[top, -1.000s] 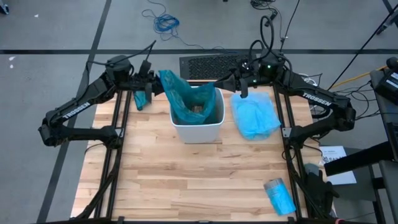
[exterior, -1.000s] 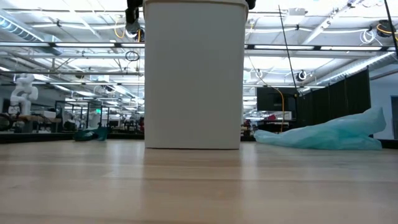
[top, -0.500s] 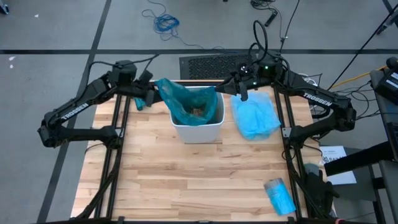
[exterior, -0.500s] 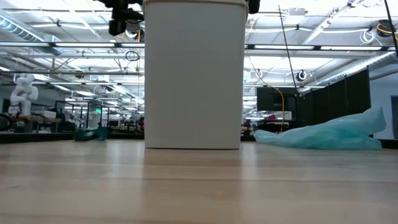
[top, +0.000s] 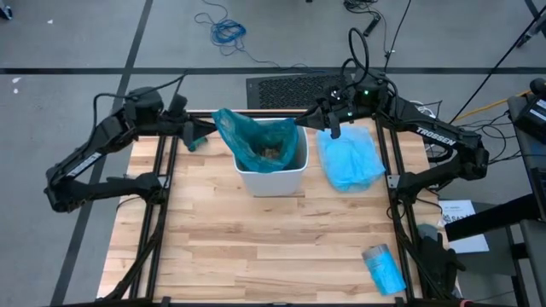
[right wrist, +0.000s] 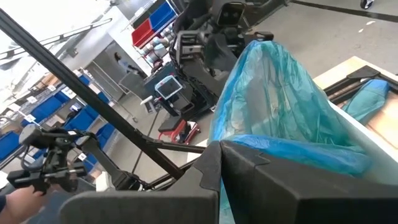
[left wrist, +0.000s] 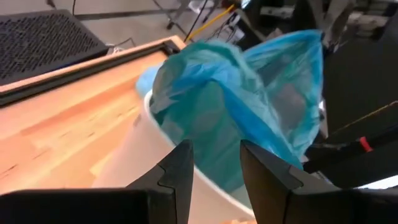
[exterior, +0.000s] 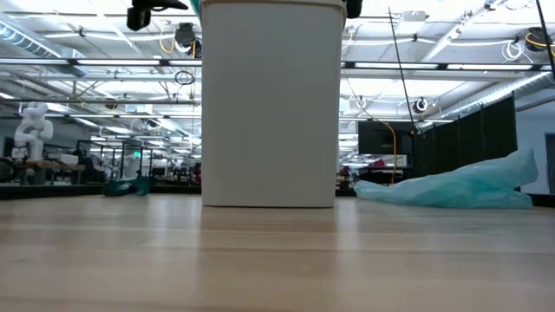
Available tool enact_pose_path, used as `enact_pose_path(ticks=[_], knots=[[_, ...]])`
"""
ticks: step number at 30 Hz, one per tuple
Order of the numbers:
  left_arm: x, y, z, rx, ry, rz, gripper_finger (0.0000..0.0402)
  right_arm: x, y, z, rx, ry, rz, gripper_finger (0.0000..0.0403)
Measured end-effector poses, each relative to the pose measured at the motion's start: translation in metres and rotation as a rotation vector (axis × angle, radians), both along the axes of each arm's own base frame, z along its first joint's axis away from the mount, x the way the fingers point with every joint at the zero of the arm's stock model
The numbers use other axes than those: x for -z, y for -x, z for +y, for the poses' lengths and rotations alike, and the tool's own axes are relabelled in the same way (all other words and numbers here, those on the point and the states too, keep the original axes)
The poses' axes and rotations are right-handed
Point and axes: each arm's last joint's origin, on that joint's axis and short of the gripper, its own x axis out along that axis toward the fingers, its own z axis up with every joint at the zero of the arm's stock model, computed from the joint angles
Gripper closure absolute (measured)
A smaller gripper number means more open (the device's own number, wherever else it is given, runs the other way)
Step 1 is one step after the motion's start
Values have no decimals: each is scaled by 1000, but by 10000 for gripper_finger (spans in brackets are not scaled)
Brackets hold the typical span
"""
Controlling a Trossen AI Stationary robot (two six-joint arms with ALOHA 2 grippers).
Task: Place trash/remove bag and relplace
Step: Remove the blue trash bag from the white trash bin
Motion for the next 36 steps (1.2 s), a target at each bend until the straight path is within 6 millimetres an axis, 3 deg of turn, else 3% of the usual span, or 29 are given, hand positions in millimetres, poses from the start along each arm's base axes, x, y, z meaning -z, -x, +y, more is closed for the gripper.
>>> enact_pose_path(ticks=[6,11,17,26,29,34,36], knots=[[-8,2,-2,20,-22,-78,267,-1,0,0,0,3,-6,403],[-13,1,-2,41,-38,-127,228,-1,0,0,0,3,-7,403],[-4,-9,4,40,-4,-81,185,-1,0,0,1,5,-9,403],[18,-34,23,43,43,-21,183,-1,0,0,1,9,-13,403],[13,-40,27,36,-2,-76,216,-1,0,0,1,9,-12,403],[-3,-43,28,74,-76,-218,362,-2,0,0,1,9,-16,403],[-9,-43,27,105,-101,-280,388,-3,0,0,1,8,-32,403]])
